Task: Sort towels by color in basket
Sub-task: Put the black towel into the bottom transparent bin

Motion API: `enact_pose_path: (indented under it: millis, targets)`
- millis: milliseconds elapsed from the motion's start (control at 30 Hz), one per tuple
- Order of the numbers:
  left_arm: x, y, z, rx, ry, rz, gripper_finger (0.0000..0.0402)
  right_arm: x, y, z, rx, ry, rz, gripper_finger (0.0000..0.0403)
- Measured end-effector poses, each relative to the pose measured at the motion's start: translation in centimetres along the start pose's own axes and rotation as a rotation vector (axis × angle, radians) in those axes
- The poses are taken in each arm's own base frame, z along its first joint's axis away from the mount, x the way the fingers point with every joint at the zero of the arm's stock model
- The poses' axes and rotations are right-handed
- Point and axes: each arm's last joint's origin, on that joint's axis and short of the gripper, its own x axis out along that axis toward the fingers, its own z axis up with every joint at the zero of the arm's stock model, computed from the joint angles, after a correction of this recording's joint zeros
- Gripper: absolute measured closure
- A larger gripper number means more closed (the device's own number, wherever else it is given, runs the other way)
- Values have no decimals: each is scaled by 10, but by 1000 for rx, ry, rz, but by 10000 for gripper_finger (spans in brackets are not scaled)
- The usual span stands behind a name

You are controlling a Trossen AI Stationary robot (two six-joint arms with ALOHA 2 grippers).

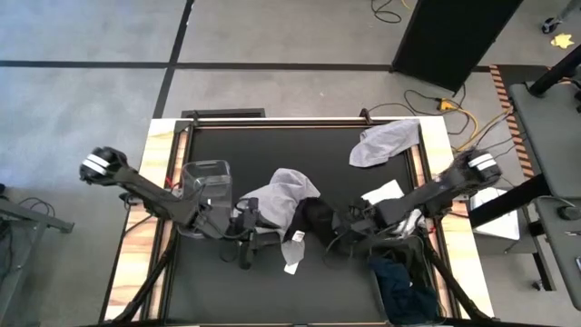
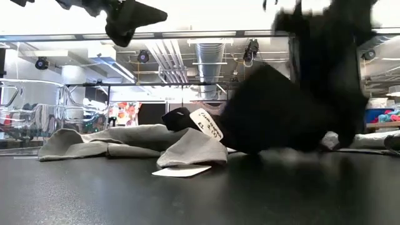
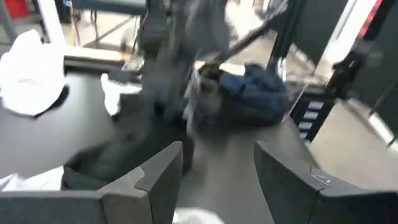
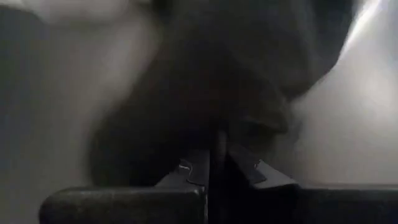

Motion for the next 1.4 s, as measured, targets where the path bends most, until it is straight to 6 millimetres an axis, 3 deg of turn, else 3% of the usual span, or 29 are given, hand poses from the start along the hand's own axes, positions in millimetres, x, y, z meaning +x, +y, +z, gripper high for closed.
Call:
enact_pose_path:
  millis: [100,300,400,600,933,1267,1400]
  targets:
    - [-4,0,5,8,50,55,217,-51,2,25,-12,-134,62,388]
    - [-9,5,6,9,119,223,217,-155,14,46,-79,-413,312,388]
    - [-9,6,6,15,125,251,217,-200,19,44,-88,-468,517,389]
    - [-10,8,3,-2,127,285,217,-267,19,24,-106,-387,921,389]
    - [-10,10,-5,-23,140,295,217,-311,-6,-5,177,-52,926,390]
    - [-11,11,-4,-51,114,342,217,-344,-51,-16,444,143,770,390]
    - [-10,11,-2,-90,93,342,217,-366,-86,-27,538,172,776,390]
